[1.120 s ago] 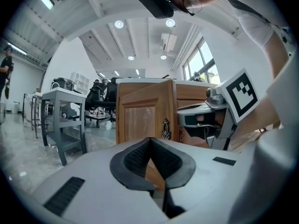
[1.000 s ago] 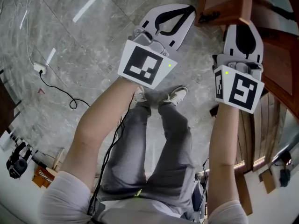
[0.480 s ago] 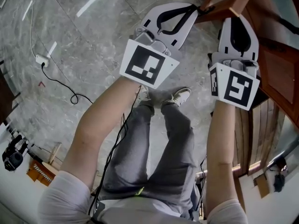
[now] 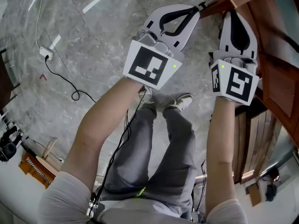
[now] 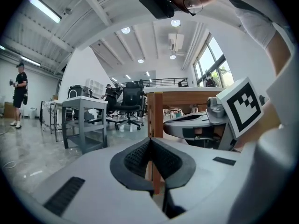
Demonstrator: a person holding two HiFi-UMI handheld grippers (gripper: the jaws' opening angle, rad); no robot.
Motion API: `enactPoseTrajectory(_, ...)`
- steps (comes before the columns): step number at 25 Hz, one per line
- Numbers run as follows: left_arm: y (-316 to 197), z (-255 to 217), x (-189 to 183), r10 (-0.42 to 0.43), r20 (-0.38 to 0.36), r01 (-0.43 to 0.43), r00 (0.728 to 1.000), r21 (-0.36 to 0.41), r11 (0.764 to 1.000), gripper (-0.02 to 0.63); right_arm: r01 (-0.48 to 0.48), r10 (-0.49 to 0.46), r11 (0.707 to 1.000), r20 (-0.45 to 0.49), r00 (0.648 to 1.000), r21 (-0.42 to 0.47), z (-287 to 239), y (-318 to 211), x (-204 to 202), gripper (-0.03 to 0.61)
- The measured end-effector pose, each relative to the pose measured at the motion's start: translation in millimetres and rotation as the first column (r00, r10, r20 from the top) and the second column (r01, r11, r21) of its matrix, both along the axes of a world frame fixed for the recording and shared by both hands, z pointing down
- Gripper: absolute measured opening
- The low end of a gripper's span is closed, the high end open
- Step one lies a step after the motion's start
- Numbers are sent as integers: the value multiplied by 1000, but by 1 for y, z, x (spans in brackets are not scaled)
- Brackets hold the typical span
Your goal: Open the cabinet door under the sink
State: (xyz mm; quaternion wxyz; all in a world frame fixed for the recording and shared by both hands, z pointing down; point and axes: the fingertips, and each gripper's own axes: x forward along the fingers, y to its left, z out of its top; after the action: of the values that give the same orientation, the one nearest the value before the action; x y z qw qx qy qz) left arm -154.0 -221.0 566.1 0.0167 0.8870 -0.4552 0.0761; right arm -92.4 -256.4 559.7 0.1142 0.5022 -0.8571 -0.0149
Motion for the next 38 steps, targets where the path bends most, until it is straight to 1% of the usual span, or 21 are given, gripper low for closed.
enactPoseTrajectory(9, -7, 11, -25, -52, -19, 52, 998, -13, 999, 18, 1, -1, 1000, 2, 1000, 7, 6, -13, -16, 31)
enactPoseTrajectory(15, -6, 15, -21, -66, -27, 65, 997, -23, 998, 18, 0, 0, 1000, 0, 1000, -11, 10, -14, -12, 31)
enactPoseTrajectory(20, -9, 6, -21, -88, -38, 87, 995, -21, 996, 18, 4, -4, 1000, -1, 1000, -19, 3, -12, -7, 31)
enactPoseTrajectory(24, -6, -12, -11, -92, -15, 92, 996, -16, 996, 18, -7, 7, 999, 7, 1000, -38, -18, -3, 9, 31)
enactPoseTrajectory(28, -4, -37, -2, -86, -21, 86, 996, -9, 996, 18, -2, 2, 999, 11, 1000, -36, -44, 5, 23, 31)
enactPoseTrajectory(31, 5, -66, 10, -76, -31, 76, 997, -4, 997, 18, -16, 17, 999, 17, 1000, -50, -70, 19, 42, 31)
enactPoseTrajectory(35, 20, -105, 24, -70, -34, 70, 997, -15, 997, 18, -41, 43, 997, 31, 999, -64, -115, 40, 70, 31)
enactPoseTrajectory(38, 34, -136, 34, -75, -66, 72, 995, -53, 996, 18, -69, 71, 995, 27, 997, -73, -149, 55, 89, 31)
